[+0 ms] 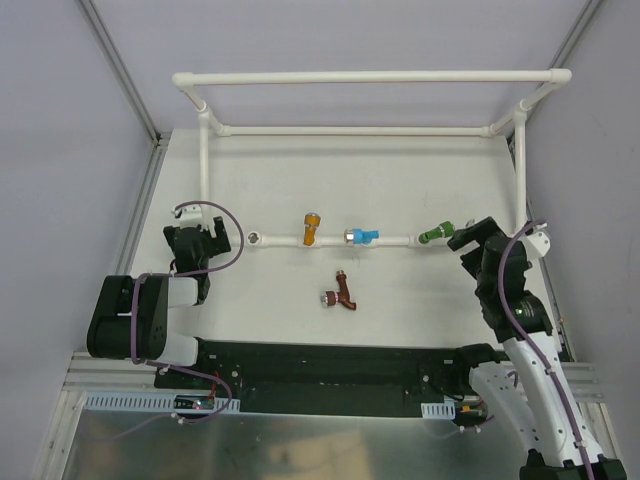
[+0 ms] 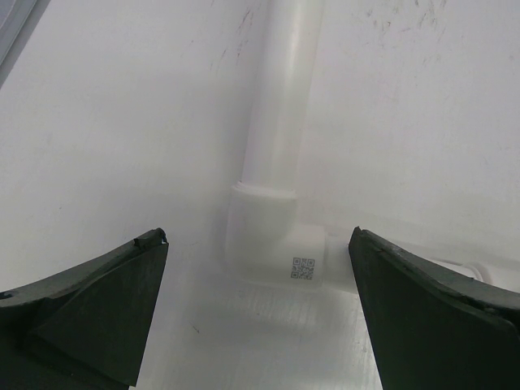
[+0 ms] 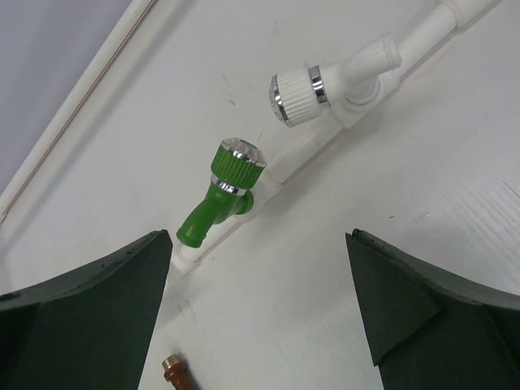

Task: Install the water faucets
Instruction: Move the water faucet to the center of the board.

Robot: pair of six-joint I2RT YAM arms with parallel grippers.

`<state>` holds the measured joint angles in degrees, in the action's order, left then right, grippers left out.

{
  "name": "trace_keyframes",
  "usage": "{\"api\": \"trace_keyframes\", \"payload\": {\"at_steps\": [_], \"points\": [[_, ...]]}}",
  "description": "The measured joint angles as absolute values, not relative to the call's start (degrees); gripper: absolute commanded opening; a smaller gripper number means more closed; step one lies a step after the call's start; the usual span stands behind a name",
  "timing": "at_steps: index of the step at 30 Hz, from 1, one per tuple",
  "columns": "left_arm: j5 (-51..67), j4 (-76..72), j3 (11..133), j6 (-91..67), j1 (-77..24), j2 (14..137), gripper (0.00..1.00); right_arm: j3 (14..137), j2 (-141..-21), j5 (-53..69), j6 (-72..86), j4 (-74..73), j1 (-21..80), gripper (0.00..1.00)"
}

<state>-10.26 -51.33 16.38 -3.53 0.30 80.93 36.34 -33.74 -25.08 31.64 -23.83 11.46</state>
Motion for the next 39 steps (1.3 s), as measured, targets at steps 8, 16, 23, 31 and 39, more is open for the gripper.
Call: {"api": "trace_keyframes", "payload": {"at_steps": [8, 16, 23, 31, 39], "points": [[-9.02, -51.31, 16.32, -3.31, 0.47, 80.66, 1.0, 37.21, -29.76, -17.58, 31.46, -29.65, 11.46, 0.99], [-11.9, -37.04, 17.21, -5.89, 0.34, 59.81, 1.0, 37.21, -30.5, -13.47, 30.94, -33.23, 11.46, 0.99], [-17.5, -20.18, 24.88, -14.2, 0.34, 50.74, 1.0, 37.28, -32.88, -6.9, 30.11, -33.67, 11.46, 0.99], [-16.91, -7.86, 31.38, -22.02, 0.34, 48.27, 0.96, 37.28, -33.41, 3.01, 28.88, -32.71, 11.46, 0.99], [-5.1, 5.3, 39.92, -26.83, 0.34, 48.4, 0.9, 36.95, -34.2, 8.67, 28.23, -32.23, 11.73, 0.93]]}}
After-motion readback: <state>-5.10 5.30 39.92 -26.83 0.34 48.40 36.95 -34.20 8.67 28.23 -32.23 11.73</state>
